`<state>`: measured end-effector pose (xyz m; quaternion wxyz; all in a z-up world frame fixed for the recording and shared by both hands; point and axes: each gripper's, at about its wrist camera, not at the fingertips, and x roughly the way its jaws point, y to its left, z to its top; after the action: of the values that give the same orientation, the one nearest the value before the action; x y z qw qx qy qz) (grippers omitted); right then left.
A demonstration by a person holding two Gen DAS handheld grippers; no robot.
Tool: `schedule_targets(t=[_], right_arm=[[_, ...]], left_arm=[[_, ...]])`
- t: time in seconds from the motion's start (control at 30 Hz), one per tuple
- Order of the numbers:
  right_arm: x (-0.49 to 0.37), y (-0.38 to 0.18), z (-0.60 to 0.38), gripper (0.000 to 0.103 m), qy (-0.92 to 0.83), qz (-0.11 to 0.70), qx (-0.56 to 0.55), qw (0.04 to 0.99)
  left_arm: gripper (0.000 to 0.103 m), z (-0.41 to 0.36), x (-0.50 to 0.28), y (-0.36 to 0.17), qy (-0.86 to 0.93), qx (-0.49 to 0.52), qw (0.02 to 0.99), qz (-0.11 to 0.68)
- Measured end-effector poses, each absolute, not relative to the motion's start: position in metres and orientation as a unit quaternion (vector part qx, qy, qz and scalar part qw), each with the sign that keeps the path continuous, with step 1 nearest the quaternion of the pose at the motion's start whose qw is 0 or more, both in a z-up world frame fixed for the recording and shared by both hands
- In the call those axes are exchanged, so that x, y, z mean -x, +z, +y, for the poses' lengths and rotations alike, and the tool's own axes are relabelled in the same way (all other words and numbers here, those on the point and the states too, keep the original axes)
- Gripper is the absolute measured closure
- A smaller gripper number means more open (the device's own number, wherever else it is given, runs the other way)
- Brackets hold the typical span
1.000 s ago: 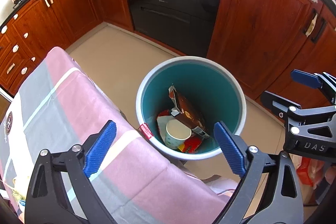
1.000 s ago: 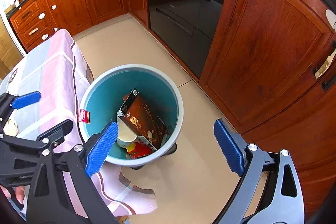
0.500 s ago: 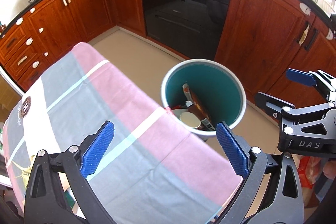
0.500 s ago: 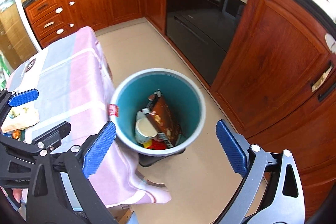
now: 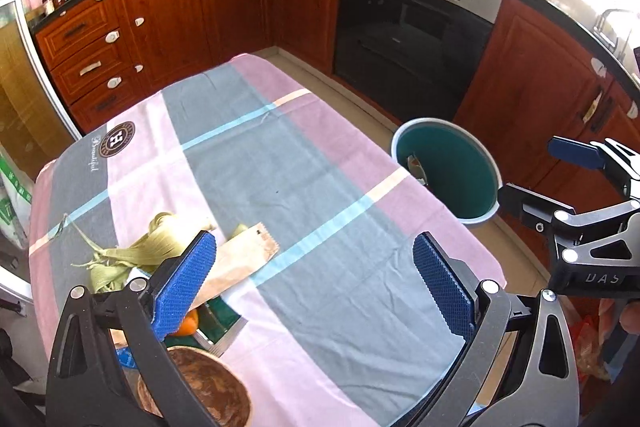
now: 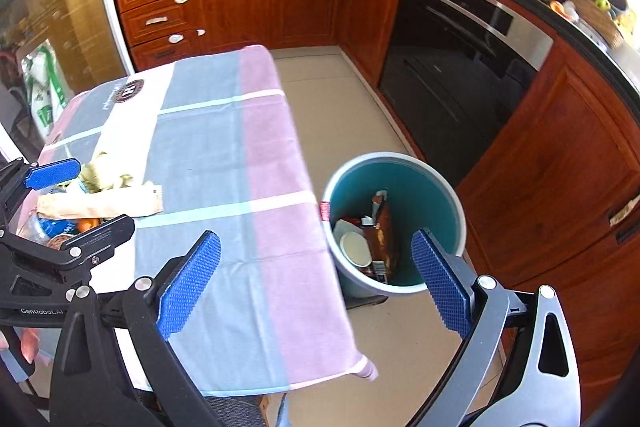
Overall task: Collect trash
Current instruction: 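Open both grippers to drop the box and cup into the bin, then move both tools back over the table toward the bottle and paper strip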
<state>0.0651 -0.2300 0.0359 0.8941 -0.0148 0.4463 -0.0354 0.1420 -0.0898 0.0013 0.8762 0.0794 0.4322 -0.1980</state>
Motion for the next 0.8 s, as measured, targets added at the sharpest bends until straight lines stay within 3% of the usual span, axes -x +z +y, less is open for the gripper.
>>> schedule_targets(t=[0.5, 0.8], right_arm=[[-0.082, 0.022, -0.087, 0.011, 0.088, 0.436, 0.103, 0.890], [-0.101, -0.009, -0.038, 0.011, 0.141, 0.477, 0.120, 0.859]], left_arm=[[0.004, 0.061, -0.132, -0.010, -0.131, -0.022, 0.888, 0.440], [0.004, 0.109, -0.131, -0.037, -0.127, 0.000, 0.875, 0.468]])
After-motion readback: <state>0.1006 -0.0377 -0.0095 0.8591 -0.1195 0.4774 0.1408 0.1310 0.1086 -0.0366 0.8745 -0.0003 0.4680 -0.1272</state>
